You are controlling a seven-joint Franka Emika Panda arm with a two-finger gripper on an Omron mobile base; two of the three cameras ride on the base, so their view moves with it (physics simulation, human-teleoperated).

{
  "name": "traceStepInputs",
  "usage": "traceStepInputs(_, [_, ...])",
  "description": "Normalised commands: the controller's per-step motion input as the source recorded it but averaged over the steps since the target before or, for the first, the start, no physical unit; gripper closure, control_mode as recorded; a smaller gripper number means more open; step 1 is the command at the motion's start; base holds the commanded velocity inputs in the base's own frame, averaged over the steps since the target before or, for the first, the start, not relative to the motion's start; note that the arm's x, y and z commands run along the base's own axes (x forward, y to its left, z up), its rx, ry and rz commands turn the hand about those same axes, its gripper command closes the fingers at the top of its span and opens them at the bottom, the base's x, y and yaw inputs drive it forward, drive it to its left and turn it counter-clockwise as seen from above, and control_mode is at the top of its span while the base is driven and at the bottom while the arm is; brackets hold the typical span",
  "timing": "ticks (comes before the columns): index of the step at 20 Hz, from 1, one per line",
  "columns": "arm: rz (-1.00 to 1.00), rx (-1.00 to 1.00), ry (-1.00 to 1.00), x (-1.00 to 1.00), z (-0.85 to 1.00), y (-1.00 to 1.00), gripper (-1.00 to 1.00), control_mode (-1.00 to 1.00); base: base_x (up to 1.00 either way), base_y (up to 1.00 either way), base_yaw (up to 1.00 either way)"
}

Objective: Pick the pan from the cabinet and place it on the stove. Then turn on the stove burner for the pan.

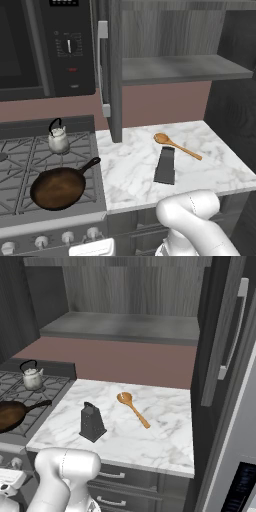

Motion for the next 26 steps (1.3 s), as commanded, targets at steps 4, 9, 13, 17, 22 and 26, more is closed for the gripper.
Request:
traceStepInputs(4, [0.00,-0.36,0.03,0.00,0.06,0.00,1.00,-1.00,0.00,0.00,0.00])
traceStepInputs(9, [0.00,-0.37,0.05,0.00,0.13,0.00,1.00,-1.00,0.00,0.00,0.00])
traceStepInputs(13, [0.00,-0.35,0.02,-0.03,0.06,0.00,1.00,-1.00,0.00,0.00,0.00])
traceStepInputs(17, [0.00,-0.34,0.00,-0.09,0.00,0.00,1.00,-1.00,0.00,0.00,0.00])
traceStepInputs(22, [0.00,-0.33,0.00,-0.13,0.00,0.00,1.00,-1.00,0.00,0.00,0.00])
traceStepInputs(26, [0.00,-0.32,0.00,-0.12,0.00,0.00,1.00,-1.00,0.00,0.00,0.00])
